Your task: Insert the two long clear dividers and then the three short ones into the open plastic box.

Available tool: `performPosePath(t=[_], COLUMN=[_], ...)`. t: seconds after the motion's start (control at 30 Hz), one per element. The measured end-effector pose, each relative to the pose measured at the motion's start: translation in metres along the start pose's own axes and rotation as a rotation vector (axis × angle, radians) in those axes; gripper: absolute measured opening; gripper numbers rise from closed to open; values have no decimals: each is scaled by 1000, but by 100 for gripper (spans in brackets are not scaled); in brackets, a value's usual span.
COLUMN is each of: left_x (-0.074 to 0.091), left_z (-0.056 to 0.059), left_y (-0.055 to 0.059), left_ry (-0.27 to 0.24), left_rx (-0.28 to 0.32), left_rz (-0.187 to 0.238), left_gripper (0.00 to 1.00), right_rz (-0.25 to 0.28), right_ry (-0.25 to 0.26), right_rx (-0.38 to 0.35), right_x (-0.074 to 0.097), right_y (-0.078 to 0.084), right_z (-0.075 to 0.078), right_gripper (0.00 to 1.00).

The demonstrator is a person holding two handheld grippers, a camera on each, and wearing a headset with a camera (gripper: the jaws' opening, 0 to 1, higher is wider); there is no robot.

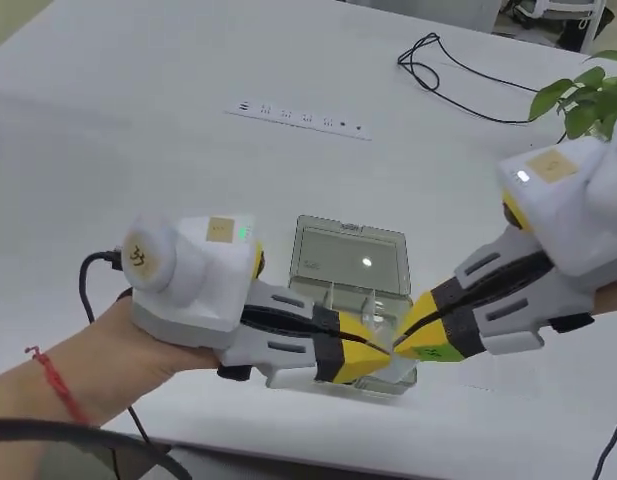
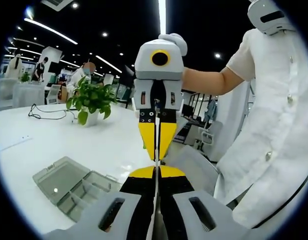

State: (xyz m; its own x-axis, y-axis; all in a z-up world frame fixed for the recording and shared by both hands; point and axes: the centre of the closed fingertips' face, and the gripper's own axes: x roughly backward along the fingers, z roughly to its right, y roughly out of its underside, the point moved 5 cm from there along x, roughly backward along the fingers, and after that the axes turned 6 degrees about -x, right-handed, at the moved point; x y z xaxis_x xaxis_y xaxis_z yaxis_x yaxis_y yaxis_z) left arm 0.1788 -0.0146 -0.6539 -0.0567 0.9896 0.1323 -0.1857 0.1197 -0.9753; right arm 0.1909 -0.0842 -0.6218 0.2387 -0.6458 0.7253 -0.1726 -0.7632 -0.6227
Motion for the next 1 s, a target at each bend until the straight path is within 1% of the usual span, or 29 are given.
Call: performPosePath(t=[0.3,0.5,0.6,0.7,0.8,1.0], left_x=[3,5,6,9,13,23], left_z=[0,-1,-2,-3,-4,-8], left_y=[2,3,3,6,7,11], left_ry=[-20,-30,-41,-55,-69,-116], left_rx=[1,2,-2,-7,-5,0], left_rz=[-2,-2,-8,-22,-24,-36], left_gripper=[0,0,0,3,4,12], right_rz=[-1,-1,0,4,7,16], right_ry=[4,8,14,21,30,54], right_rx=[4,6,9,7,7,9], right_x=[-4,-6,-6,-6,-5,-3], right_y=[0,-2,-4,-5,-6,-10], right_z=[3,2,2,3,4,7], right_gripper=[3,3,3,3,3,3])
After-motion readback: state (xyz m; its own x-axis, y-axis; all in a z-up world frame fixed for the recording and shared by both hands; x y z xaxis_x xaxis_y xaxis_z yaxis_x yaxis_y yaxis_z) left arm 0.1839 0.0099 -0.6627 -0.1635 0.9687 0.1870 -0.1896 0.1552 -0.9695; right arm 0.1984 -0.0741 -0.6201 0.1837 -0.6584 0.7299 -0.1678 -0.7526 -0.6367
